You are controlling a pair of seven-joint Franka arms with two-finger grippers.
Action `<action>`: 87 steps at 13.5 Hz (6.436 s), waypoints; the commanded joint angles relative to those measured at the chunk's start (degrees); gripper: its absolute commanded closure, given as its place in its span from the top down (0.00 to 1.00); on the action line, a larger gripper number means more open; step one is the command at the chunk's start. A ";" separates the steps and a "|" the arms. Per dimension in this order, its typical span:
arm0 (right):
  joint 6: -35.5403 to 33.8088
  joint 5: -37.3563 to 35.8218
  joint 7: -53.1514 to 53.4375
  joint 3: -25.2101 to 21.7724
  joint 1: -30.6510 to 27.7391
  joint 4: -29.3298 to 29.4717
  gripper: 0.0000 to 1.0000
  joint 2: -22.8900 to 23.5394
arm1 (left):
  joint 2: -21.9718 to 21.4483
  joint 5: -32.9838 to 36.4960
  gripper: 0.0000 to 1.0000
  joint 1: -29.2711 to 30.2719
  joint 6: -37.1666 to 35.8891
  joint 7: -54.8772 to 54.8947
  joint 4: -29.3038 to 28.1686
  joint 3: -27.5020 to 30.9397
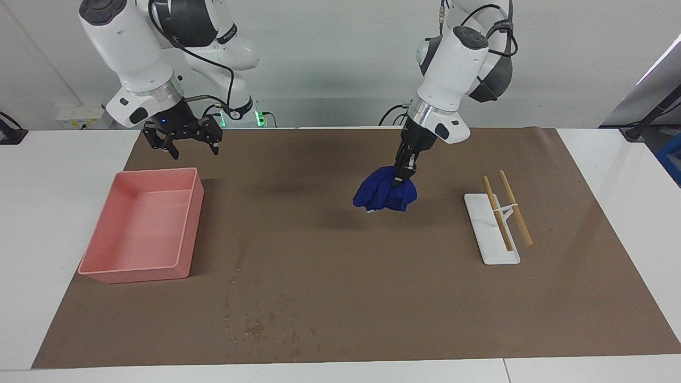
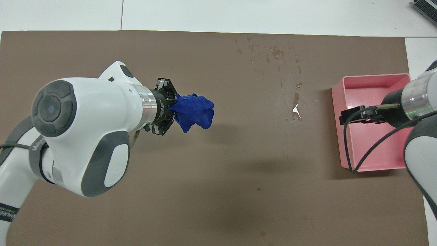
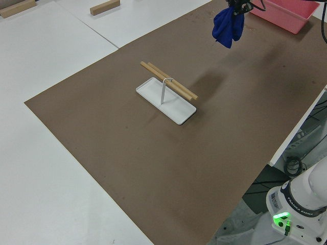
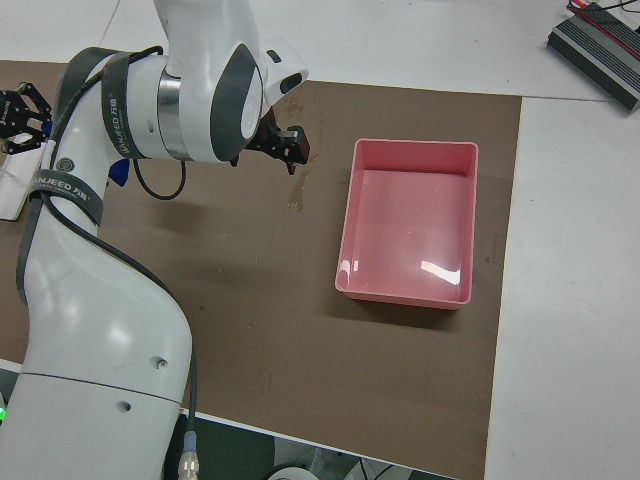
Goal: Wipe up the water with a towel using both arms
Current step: 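Lift the towel toward the center while the right gripper reaches toward it, then grasp the blue towel with the right gripper beside the left gripper, then open the left gripper and pull the towel away with the right gripper, then lower the towel beside the pink box while the left gripper returns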
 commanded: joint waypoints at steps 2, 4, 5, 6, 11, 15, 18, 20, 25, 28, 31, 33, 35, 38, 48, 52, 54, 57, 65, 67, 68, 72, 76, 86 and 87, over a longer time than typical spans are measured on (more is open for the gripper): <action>4.87 10.90 17.80 0.31 1.44 -2.33 1.00 -0.03 | -0.68 -1.49 0.00 -3.15 6.63 -8.75 -1.18 0.97; 8.74 17.04 27.46 0.31 3.46 -3.91 1.00 0.32 | -0.42 -1.49 0.00 -5.17 9.27 -12.97 -1.10 0.97; 11.19 21.25 34.21 0.40 3.90 -4.79 1.00 0.76 | -0.24 -1.49 0.00 -6.05 10.68 -14.82 -1.09 1.06; 14.09 25.21 40.37 0.31 5.39 -5.32 1.00 1.19 | -0.24 -1.49 0.00 -6.50 11.82 -16.23 -1.09 1.06; 29.64 37.97 60.09 0.31 10.67 -8.84 1.00 2.33 | 0.02 -1.49 0.00 -9.31 15.95 -19.75 -0.83 0.97; 40.38 46.17 64.95 0.31 14.53 -8.66 1.00 6.90 | 0.55 -1.49 0.00 -11.68 16.58 -20.46 -0.30 0.97; 44.70 47.57 66.54 0.31 19.36 -9.01 1.00 8.93 | 0.64 -1.49 0.00 -12.56 18.68 -21.25 -0.22 0.97; 44.62 47.58 66.54 0.31 20.17 -10.15 1.00 8.93 | 0.72 -1.49 0.00 -12.91 19.65 -21.87 -0.22 0.97; 44.26 48.36 67.41 0.40 20.60 -10.69 1.00 8.85 | 0.64 -1.49 0.00 -13.44 19.57 -21.96 -0.92 0.89; 45.58 48.37 66.98 0.40 22.10 -10.69 0.84 9.02 | 0.64 -1.49 0.00 -13.44 20.18 -22.04 -1.09 0.89; 45.15 48.37 59.18 0.40 22.10 -10.60 0.02 9.02 | 0.64 -1.49 0.00 -13.44 21.50 -22.31 -1.71 0.89; 44.88 48.37 55.57 0.40 21.92 -10.60 0.00 9.02 | 0.64 -1.49 0.00 -13.44 21.59 -22.31 -1.71 0.89; 44.36 48.37 48.28 0.40 21.49 -10.60 0.00 9.02 | 0.55 -1.49 0.00 -13.44 21.50 -22.13 -1.97 0.89; 41.72 47.49 43.53 0.22 20.70 -10.60 0.00 8.85 | 0.55 -1.49 0.00 -13.44 21.33 -21.17 -2.06 0.89; 23.53 16.85 9.28 -0.04 14.02 -10.95 0.00 8.84 | 0.02 -1.32 1.00 -11.26 15.10 -7.15 -1.80 1.15; 22.99 4.54 -9.10 0.04 11.03 -12.36 0.00 9.90 | -0.33 -1.32 1.00 -4.06 6.93 13.67 -1.45 1.15; 23.78 -2.22 -16.39 0.04 10.50 -12.53 0.00 10.43 | -0.42 -1.32 1.00 0.16 2.02 25.62 -0.75 1.24; 27.90 -10.41 -24.58 0.04 9.80 -13.49 0.00 12.44 | -0.07 0.25 1.00 5.61 -7.38 44.87 2.50 1.50; 44.94 -22.39 -37.35 0.22 5.67 -12.62 0.00 18.41 | 1.43 15.64 1.00 13.70 -34.72 85.84 15.07 1.59; 46.55 -21.51 -36.83 0.31 5.49 -12.18 0.00 19.65 | 1.43 15.82 1.00 15.73 -39.65 93.93 17.18 1.76; 46.81 -21.25 -36.65 0.31 5.40 -11.66 0.00 20.53 | 1.34 15.91 1.00 16.00 -41.32 97.45 17.36 1.76; 50.49 -15.81 -36.65 0.31 4.61 -11.30 0.00 24.39 | 0.55 15.47 1.00 16.09 -43.01 98.72 16.49 1.76; 52.61 -13.16 -36.65 0.31 5.05 -3.85 0.00 31.24 | -1.29 14.59 1.00 18.71 -42.57 98.80 13.85 1.59; 56.50 -11.31 -33.58 0.57 5.23 -2.33 0.00 37.94 | -2.61 11.07 1.00 20.31 -42.58 99.15 14.64 1.59; 52.91 -11.14 -33.57 0.75 4.70 -2.25 0.00 37.59 | -3.05 11.25 1.00 20.48 -42.40 98.81 13.94 1.50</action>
